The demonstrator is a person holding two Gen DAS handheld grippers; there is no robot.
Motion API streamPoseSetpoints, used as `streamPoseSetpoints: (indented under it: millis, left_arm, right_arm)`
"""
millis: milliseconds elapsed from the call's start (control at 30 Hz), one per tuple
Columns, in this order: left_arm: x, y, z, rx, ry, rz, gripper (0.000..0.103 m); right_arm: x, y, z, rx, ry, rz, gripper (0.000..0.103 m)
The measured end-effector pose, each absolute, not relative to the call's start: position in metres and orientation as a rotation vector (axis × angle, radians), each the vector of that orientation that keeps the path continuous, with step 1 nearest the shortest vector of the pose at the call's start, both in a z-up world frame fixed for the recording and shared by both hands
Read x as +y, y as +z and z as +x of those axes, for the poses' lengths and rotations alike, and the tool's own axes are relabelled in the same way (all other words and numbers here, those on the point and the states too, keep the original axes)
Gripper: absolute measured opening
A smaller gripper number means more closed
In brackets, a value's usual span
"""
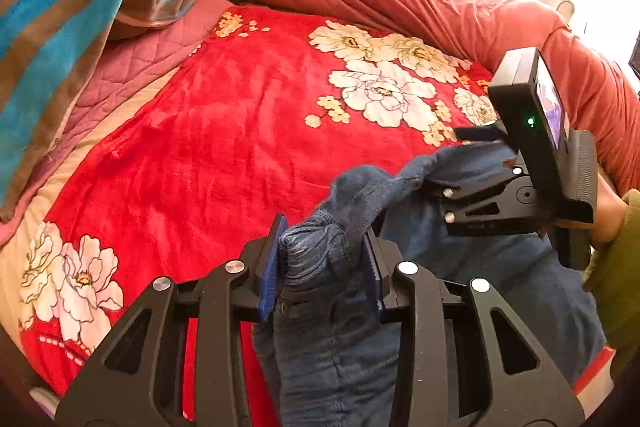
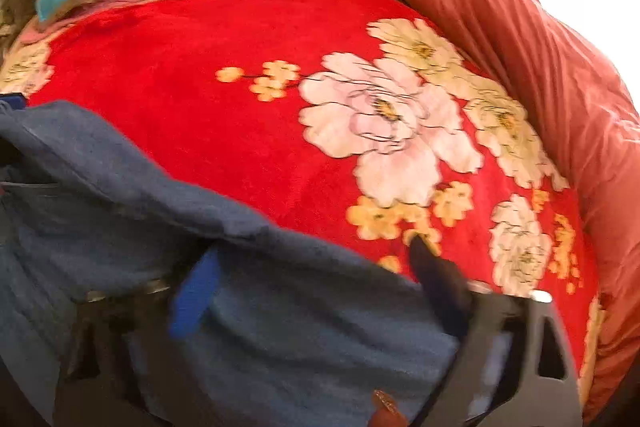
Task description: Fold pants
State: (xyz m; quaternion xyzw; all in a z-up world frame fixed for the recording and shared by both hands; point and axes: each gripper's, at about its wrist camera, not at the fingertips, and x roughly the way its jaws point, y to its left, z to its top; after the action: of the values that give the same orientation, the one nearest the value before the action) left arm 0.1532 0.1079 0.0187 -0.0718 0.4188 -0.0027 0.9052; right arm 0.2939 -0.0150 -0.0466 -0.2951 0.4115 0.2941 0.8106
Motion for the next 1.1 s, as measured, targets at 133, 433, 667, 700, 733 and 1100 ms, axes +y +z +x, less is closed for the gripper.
streamPoseSetpoints:
  millis: [133, 433, 667, 700, 733, 1100]
  left_arm:
    - [0.107, 0.02, 0.147, 0.859, -0.006, -0.146, 0.026]
    - [0.111, 0.028, 0.124, 0.833, -0.013, -0.172, 0.027]
    - [0.103, 0.037, 0.09, 0.802, -0.018, -0.138, 0.029]
    - [0.102, 0.037, 0.082, 0.8, -0.024, -0.134, 0.029]
    - [0.101, 0.037, 0.075, 0.801, -0.027, -0.127, 0.029]
    - [0.094, 0.023, -0.004, 0.837, -0.084, -0.106, 0.031]
  right_arm:
    - [-0.014, -0.043, 0.276, 0.866, 0.692, -0.609, 0.03]
    - [-0.064, -0.003, 0.229, 0.777, 0.715, -0.382, 0.016]
    - [-0.096, 0.019, 0.157, 0.749, 0.76, -0.271, 0.014]
    - [-0.1, 0.02, 0.145, 0.757, 0.771, -0.253, 0.013]
    - [-0.103, 0.022, 0.133, 0.763, 0.787, -0.237, 0.011]
    - [-0.108, 0.005, 0.036, 0.905, 0.918, -0.227, 0.009]
